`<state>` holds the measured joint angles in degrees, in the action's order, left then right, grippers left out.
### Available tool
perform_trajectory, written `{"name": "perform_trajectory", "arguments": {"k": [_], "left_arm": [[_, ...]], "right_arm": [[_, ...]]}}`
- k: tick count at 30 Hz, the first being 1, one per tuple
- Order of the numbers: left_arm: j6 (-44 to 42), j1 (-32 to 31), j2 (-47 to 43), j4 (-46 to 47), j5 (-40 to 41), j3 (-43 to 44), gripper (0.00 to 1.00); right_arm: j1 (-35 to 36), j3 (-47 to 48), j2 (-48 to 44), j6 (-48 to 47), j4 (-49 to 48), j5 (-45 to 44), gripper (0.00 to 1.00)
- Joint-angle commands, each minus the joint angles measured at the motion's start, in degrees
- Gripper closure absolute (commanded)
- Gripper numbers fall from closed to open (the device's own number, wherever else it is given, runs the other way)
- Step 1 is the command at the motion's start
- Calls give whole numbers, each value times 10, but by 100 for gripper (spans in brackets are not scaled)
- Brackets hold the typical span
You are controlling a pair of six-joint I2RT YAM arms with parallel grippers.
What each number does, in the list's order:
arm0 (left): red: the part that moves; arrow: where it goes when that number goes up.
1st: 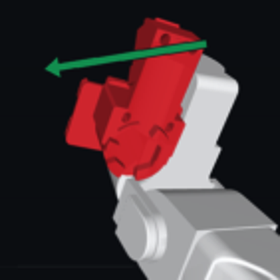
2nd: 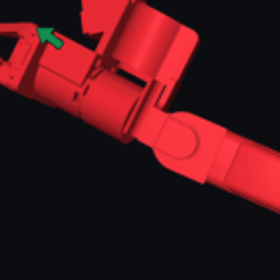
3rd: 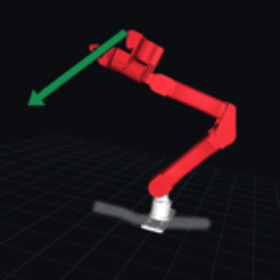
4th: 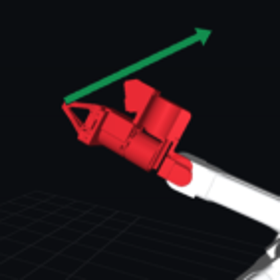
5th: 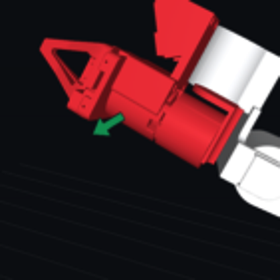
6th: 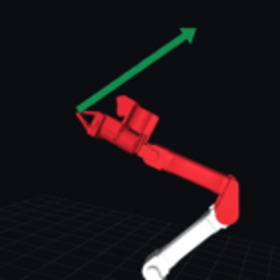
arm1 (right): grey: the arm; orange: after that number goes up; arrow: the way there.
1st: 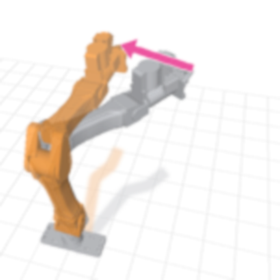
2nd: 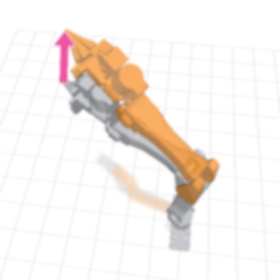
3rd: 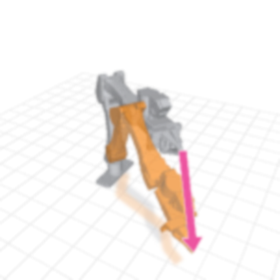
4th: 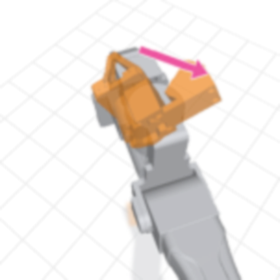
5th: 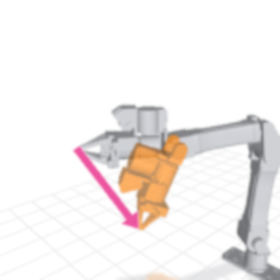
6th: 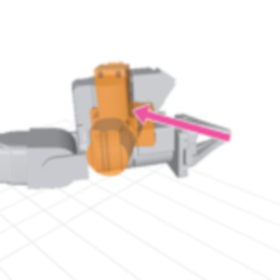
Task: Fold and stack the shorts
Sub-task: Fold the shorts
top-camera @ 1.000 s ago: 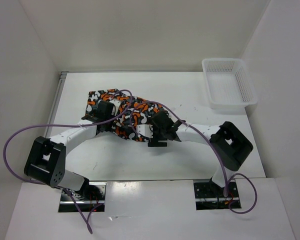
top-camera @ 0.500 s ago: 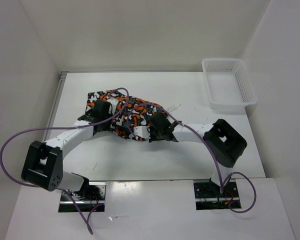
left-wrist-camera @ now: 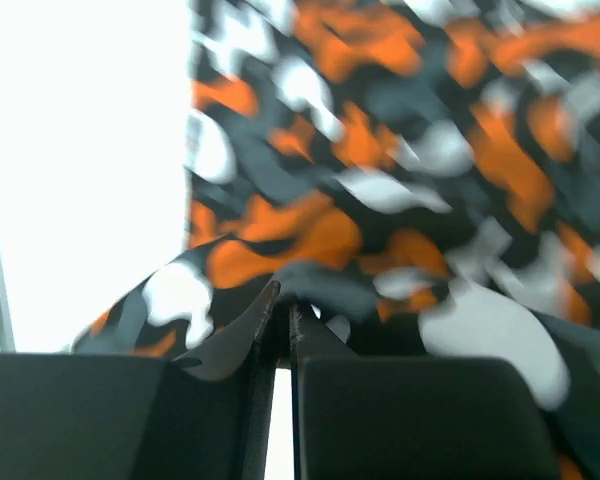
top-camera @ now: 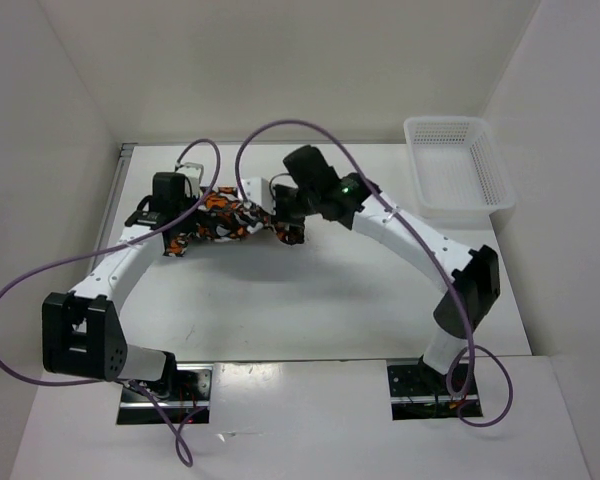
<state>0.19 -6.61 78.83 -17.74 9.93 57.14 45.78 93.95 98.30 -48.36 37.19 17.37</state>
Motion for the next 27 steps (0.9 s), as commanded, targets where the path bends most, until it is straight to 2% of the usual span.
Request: {"name": "perform_trajectory", "arguments": {"k": [1, 4, 6, 8, 10, 12, 15, 19, 27], "left_arm": [[-2, 4, -9, 13, -39, 31, 87], [-2, 4, -9, 13, -53, 36, 83], [-2, 4, -9, 1, -62, 36, 72], [-2, 4, -15, -25, -88, 36, 71], [-2, 4, -29, -64, -136, 30, 64], [-2, -2, -35, -84, -160, 15, 59], [-2, -24, -46, -90, -165, -20, 58], [-2, -31, -46, -69, -140, -55, 55], [-2, -41, -52, -40, -132, -113, 41]], "right_arm": [[5, 116, -43, 33, 96, 74, 100], [5, 194, -30, 49, 108, 79, 100], [5, 254, -15, 56, 115, 90, 100], [5, 290, 2, 69, 122, 90, 100], [5, 329, 8, 69, 127, 96, 100], [5, 342, 22, 69, 133, 96, 100], [5, 347, 22, 69, 133, 102, 100], [5, 352, 27, 69, 133, 102, 100], [5, 358, 37, 69, 133, 102, 100]]}}
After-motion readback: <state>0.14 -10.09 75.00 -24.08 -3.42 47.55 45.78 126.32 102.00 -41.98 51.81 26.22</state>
